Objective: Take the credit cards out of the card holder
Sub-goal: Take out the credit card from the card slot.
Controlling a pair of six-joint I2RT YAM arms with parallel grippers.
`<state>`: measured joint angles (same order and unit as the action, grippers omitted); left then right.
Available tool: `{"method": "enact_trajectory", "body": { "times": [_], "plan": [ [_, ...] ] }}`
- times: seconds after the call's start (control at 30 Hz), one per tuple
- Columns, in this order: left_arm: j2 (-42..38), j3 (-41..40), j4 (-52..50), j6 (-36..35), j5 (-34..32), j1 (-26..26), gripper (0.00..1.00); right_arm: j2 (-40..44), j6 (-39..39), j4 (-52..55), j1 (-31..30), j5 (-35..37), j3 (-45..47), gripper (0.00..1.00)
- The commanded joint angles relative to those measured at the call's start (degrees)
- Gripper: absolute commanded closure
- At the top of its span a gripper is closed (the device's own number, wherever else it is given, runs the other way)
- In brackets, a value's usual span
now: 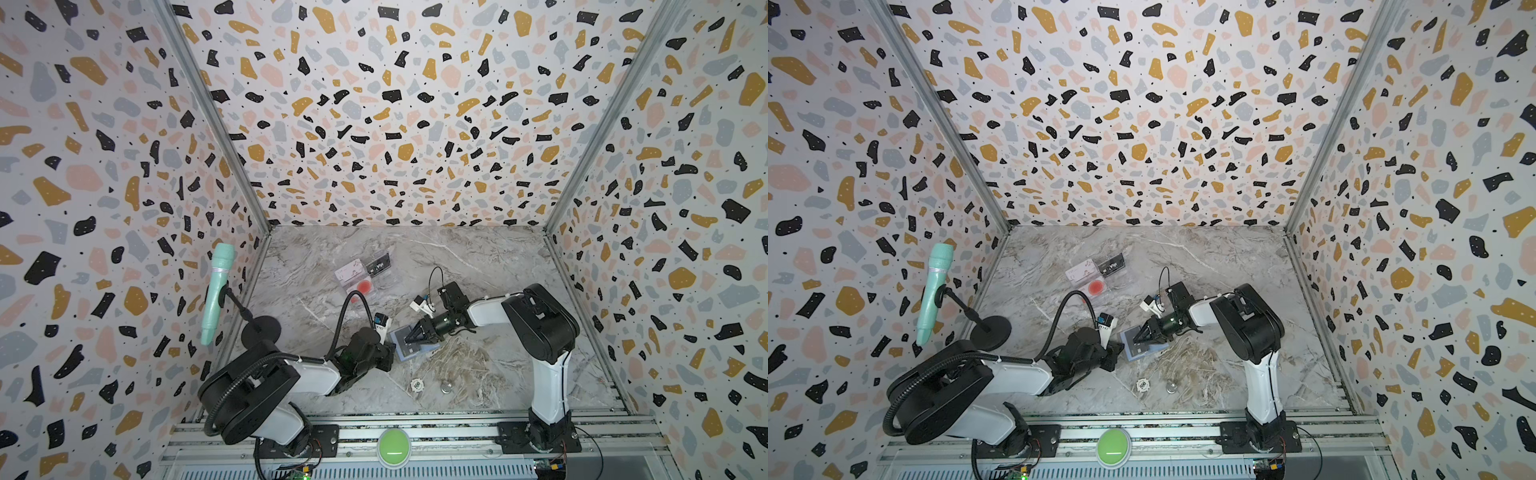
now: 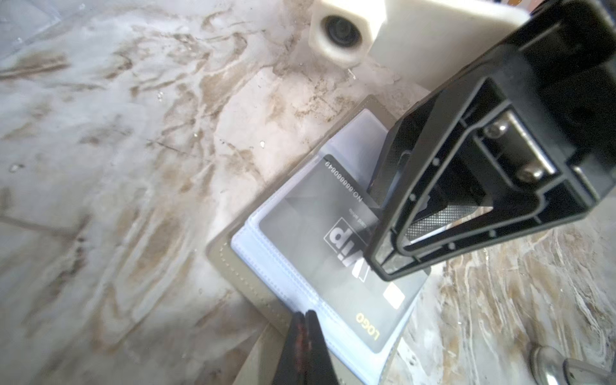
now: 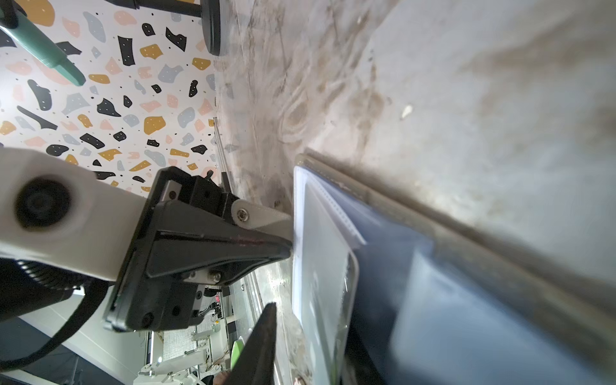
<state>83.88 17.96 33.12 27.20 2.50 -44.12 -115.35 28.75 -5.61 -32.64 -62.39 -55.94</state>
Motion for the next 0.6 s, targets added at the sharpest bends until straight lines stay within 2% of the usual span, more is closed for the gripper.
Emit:
{"method": "enact_trajectory", "body": {
  "times": [0.0, 0.27, 0.57],
  "plan": [
    [0.3, 2.5, -0.9, -0.9, -0.4, -0.1, 0.96, -0.1, 0.7, -1.0, -0.4, 0.7, 0.6, 0.69],
    [-0.7, 4.0, 1.6, -1.4, 0.0, -0.1, 0.95, -0.8, 1.7, -2.4, -0.7, 0.2, 0.4, 0.68],
    [5.1, 2.6, 6.7, -0.6, 1.3, 0.0, 0.96, -0.4, 2.4, -3.9, -0.8, -0.5, 1.2, 0.68]
  ]
}}
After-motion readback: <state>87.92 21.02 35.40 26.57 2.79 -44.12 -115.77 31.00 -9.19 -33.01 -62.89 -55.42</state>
